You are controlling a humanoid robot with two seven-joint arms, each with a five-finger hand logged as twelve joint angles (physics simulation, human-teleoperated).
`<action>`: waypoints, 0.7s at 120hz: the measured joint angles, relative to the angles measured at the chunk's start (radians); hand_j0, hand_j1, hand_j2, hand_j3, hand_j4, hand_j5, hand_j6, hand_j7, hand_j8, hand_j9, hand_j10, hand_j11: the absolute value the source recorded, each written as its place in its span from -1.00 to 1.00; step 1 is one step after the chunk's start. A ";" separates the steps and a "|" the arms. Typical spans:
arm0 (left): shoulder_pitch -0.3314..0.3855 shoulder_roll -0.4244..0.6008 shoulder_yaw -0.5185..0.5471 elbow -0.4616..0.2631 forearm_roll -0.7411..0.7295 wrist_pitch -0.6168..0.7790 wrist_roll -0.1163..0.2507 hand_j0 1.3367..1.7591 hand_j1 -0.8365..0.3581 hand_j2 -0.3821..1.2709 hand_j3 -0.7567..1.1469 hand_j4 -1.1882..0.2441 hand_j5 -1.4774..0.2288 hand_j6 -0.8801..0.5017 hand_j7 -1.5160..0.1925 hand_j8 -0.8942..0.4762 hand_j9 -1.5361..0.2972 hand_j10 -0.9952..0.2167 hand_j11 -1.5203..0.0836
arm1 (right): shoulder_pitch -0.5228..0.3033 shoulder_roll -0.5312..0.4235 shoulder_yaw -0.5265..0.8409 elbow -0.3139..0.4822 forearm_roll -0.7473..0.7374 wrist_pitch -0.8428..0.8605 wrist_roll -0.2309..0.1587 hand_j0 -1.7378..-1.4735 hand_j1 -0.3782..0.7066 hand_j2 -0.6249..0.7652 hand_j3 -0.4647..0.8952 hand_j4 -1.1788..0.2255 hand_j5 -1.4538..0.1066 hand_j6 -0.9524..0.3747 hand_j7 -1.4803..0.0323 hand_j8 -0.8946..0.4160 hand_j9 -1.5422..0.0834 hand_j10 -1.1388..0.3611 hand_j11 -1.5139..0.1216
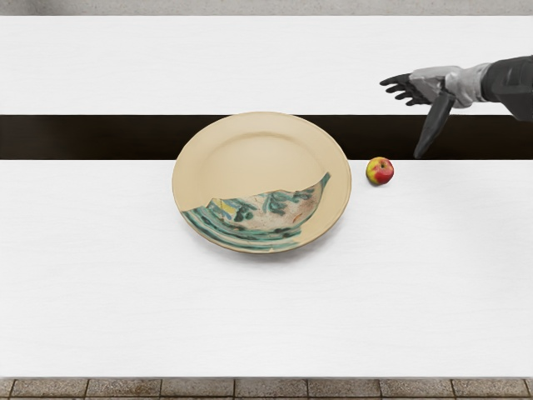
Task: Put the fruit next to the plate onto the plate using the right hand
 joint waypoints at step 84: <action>-0.001 0.000 0.000 0.000 -0.001 0.000 0.000 0.52 0.98 -0.54 -0.20 0.66 0.73 0.27 0.77 0.31 0.68 0.64 0.90 | 0.097 0.139 0.002 0.060 -0.069 0.000 -0.429 -0.40 -0.90 -0.11 -0.32 0.65 0.83 0.40 0.92 0.33 0.87 0.49 0.82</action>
